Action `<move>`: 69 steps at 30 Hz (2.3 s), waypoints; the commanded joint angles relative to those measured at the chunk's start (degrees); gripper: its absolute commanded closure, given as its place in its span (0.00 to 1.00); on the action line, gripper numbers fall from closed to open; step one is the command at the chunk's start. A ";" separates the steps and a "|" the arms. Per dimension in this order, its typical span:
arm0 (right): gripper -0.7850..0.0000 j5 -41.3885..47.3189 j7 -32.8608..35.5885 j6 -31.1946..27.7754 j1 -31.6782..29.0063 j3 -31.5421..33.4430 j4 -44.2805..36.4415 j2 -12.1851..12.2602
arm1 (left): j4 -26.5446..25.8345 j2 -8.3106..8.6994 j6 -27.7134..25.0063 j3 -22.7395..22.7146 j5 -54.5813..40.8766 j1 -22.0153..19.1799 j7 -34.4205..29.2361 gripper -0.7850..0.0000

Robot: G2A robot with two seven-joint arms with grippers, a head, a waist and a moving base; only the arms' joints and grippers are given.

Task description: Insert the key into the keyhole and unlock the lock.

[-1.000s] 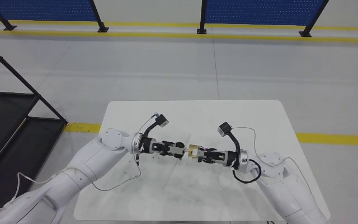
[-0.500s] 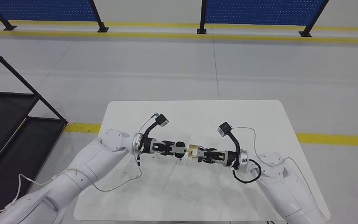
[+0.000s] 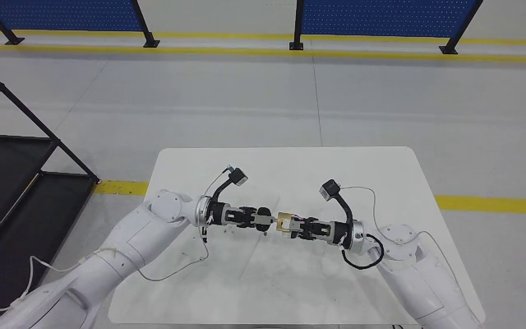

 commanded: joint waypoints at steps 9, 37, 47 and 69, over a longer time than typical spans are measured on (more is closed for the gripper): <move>1.00 0.00 0.00 0.00 0.00 0.00 0.00 0.00 | -1.50 0.00 -4.41 -1.03 6.72 0.92 4.42 1.00; 1.00 0.00 0.00 0.00 0.00 0.00 0.00 0.00 | -5.79 0.30 -15.59 -6.48 28.58 6.34 20.34 1.00; 1.00 0.00 0.00 0.00 0.00 0.00 0.00 0.00 | -7.95 0.22 -17.61 -9.01 37.78 8.44 26.48 1.00; 1.00 0.00 0.00 0.00 0.00 0.00 0.00 0.00 | -15.12 -0.73 -16.60 -15.92 68.91 15.47 48.08 1.00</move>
